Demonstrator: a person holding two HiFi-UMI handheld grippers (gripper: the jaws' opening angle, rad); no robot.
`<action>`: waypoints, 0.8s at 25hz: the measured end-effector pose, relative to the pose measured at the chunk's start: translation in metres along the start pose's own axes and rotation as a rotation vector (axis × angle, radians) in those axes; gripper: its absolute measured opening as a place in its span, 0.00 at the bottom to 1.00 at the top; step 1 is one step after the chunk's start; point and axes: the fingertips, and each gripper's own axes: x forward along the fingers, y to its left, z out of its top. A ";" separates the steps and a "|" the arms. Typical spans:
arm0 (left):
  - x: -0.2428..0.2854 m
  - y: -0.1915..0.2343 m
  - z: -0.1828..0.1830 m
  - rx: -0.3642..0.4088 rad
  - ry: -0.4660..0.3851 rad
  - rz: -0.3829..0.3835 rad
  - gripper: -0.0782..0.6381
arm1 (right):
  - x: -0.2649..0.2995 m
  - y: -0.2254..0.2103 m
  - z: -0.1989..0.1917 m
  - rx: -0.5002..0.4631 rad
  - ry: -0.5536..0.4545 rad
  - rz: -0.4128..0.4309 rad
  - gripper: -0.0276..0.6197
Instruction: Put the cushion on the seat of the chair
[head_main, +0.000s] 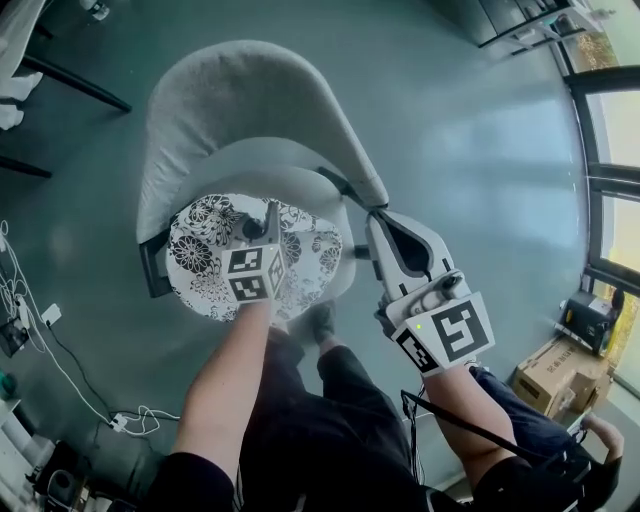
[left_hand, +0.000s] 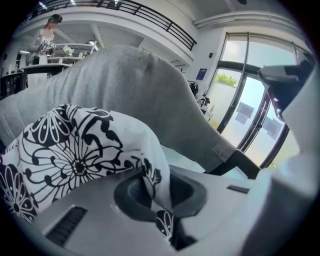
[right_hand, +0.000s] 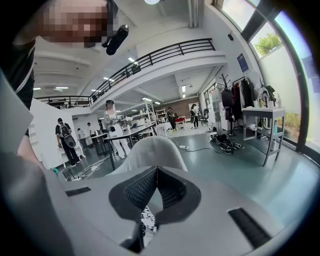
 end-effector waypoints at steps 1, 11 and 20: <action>0.006 0.001 0.000 -0.002 0.006 -0.011 0.13 | 0.001 0.000 -0.001 -0.009 -0.001 -0.001 0.06; 0.045 -0.002 -0.028 0.072 0.059 -0.063 0.13 | -0.002 -0.004 -0.024 0.014 -0.002 -0.028 0.06; 0.067 0.004 -0.039 0.160 0.106 -0.140 0.18 | -0.006 -0.010 -0.042 0.023 0.016 -0.067 0.06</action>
